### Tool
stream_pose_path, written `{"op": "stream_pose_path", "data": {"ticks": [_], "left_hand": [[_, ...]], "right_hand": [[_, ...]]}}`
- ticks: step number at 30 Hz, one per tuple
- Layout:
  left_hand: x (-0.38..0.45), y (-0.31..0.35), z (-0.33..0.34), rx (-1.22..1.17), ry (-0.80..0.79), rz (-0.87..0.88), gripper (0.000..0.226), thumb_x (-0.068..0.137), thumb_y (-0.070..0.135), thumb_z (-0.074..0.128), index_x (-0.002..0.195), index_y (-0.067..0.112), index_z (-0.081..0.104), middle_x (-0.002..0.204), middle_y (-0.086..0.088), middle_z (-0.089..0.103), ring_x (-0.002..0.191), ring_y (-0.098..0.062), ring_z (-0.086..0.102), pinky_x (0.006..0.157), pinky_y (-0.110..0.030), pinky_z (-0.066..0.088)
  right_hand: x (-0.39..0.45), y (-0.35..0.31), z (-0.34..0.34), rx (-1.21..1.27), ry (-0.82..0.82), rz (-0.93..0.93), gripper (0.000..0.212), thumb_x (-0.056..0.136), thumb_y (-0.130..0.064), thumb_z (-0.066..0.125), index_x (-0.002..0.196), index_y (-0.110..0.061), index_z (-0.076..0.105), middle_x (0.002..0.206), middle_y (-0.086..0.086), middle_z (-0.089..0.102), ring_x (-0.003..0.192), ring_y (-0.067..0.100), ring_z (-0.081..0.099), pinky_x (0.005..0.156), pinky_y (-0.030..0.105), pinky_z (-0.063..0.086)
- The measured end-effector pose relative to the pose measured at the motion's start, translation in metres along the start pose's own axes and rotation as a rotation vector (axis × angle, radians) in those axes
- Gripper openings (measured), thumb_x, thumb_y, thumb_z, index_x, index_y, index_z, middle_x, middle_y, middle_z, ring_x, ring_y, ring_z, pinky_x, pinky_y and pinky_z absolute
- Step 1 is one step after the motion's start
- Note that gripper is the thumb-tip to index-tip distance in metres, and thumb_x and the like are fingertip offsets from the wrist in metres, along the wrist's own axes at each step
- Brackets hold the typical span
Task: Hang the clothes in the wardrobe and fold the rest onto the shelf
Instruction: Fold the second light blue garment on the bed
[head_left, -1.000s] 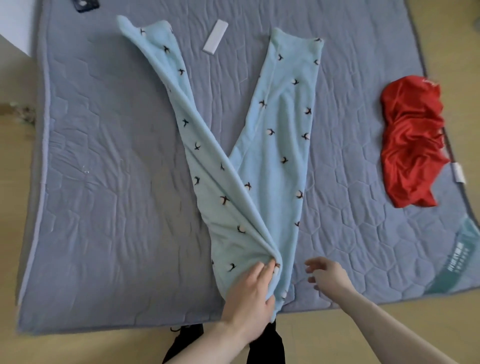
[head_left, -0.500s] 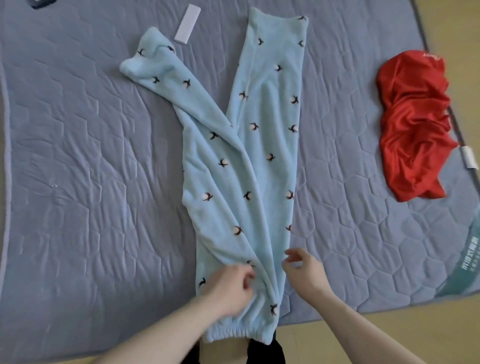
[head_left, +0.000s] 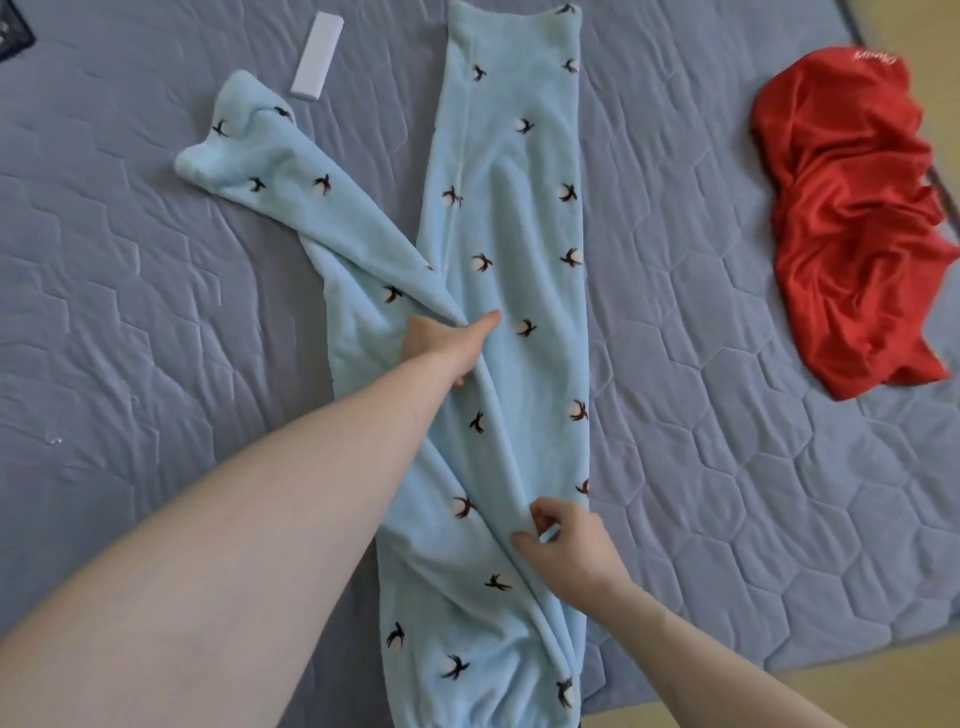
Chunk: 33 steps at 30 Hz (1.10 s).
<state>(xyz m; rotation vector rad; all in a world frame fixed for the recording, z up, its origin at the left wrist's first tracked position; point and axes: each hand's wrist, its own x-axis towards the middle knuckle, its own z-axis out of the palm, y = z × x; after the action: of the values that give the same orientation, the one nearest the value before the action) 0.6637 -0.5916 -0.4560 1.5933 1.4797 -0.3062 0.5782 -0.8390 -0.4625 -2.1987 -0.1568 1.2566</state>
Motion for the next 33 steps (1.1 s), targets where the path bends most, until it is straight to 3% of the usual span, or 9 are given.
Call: {"op": "stream_pose_path", "data": {"ticks": [5, 9, 12, 16, 20, 22, 26, 29, 33], "left_hand": [[-0.009, 0.037, 0.007, -0.026, 0.131, 0.267, 0.049, 0.086, 0.021, 0.062, 0.134, 0.014, 0.053, 0.117, -0.005, 0.069, 0.105, -0.027, 0.067, 0.093, -0.035, 0.054], [-0.039, 0.059, 0.026, -0.003, 0.047, 0.646, 0.065, 0.088, 0.017, 0.057, 0.152, 0.018, 0.045, 0.1, -0.005, 0.068, 0.095, -0.025, 0.064, 0.09, -0.034, 0.052], [-0.051, 0.063, 0.046, 0.183, -0.159, 0.707, 0.047, 0.089, 0.014, 0.062, 0.136, 0.019, 0.056, 0.083, -0.001, 0.061, 0.089, -0.029, 0.062, 0.09, -0.038, 0.052], [-0.036, 0.039, 0.05, 0.317, -0.299, 0.569, 0.059, 0.091, 0.028, 0.069, 0.147, 0.021, 0.052, 0.106, 0.005, 0.065, 0.108, -0.022, 0.063, 0.1, -0.03, 0.047], [0.014, 0.013, -0.004, 0.149, 0.087, 0.55, 0.028, 0.09, 0.016, 0.063, 0.116, 0.019, 0.069, 0.11, 0.0, 0.064, 0.099, -0.025, 0.065, 0.091, -0.035, 0.052], [0.047, 0.001, -0.042, 0.197, 0.244, 0.494, 0.032, 0.09, 0.019, 0.065, 0.122, 0.014, 0.065, 0.125, -0.008, 0.056, 0.109, -0.029, 0.061, 0.097, -0.036, 0.048], [0.109, -0.015, -0.09, 0.402, 0.384, 0.132, 0.082, 0.086, 0.048, 0.072, 0.149, 0.009, 0.039, 0.153, -0.013, 0.031, 0.141, -0.036, 0.036, 0.115, -0.044, 0.032], [0.148, -0.016, -0.086, 0.472, 0.273, -0.071, 0.125, 0.075, 0.071, 0.073, 0.161, 0.009, 0.008, 0.166, -0.013, 0.007, 0.153, -0.037, 0.011, 0.123, -0.049, 0.017], [0.183, -0.012, -0.04, 0.426, 0.321, -0.187, 0.113, 0.091, 0.058, 0.065, 0.162, 0.015, -0.012, 0.169, -0.007, -0.018, 0.155, -0.04, -0.01, 0.124, -0.054, -0.003]], "right_hand": [[-0.024, -0.006, -0.029, 0.206, 0.043, 0.0, 0.014, 0.086, -0.028, 0.072, 0.079, -0.018, 0.065, 0.079, -0.001, 0.07, 0.066, 0.022, 0.069, 0.064, 0.04, 0.057], [-0.029, -0.005, -0.045, 0.271, 0.118, 0.068, 0.008, 0.085, -0.012, 0.067, 0.079, -0.012, 0.062, 0.074, -0.001, 0.069, 0.062, 0.026, 0.07, 0.063, 0.048, 0.059], [-0.023, 0.006, -0.043, 0.183, 0.094, 0.159, 0.01, 0.079, -0.012, 0.062, 0.083, -0.004, 0.06, 0.071, 0.009, 0.069, 0.056, 0.024, 0.071, 0.059, 0.049, 0.061], [-0.008, 0.015, -0.037, 0.074, -0.032, 0.287, 0.008, 0.082, -0.016, 0.057, 0.084, -0.01, 0.061, 0.072, 0.007, 0.072, 0.056, 0.02, 0.072, 0.058, 0.041, 0.062], [0.007, 0.003, -0.046, -0.078, 0.02, 0.24, 0.022, 0.079, -0.034, 0.065, 0.098, -0.03, 0.055, 0.088, -0.014, 0.067, 0.072, 0.006, 0.066, 0.06, 0.03, 0.054], [0.019, -0.015, -0.058, -0.083, 0.145, 0.162, 0.041, 0.078, -0.042, 0.069, 0.111, -0.036, 0.046, 0.105, -0.02, 0.058, 0.082, 0.002, 0.06, 0.063, 0.027, 0.047], [0.069, -0.07, -0.08, -0.046, 0.35, -0.079, 0.059, 0.084, -0.041, 0.071, 0.133, -0.037, 0.038, 0.129, -0.017, 0.043, 0.084, 0.007, 0.061, 0.069, 0.035, 0.048], [0.12, -0.122, -0.084, -0.127, 0.412, -0.311, 0.064, 0.087, -0.04, 0.072, 0.141, -0.035, 0.038, 0.138, -0.014, 0.036, 0.095, 0.014, 0.061, 0.072, 0.033, 0.048], [0.184, -0.192, -0.077, -0.271, 0.485, -0.583, 0.063, 0.09, -0.037, 0.07, 0.147, -0.028, 0.044, 0.145, -0.006, 0.041, 0.123, 0.021, 0.045, 0.094, 0.034, 0.044]]}}
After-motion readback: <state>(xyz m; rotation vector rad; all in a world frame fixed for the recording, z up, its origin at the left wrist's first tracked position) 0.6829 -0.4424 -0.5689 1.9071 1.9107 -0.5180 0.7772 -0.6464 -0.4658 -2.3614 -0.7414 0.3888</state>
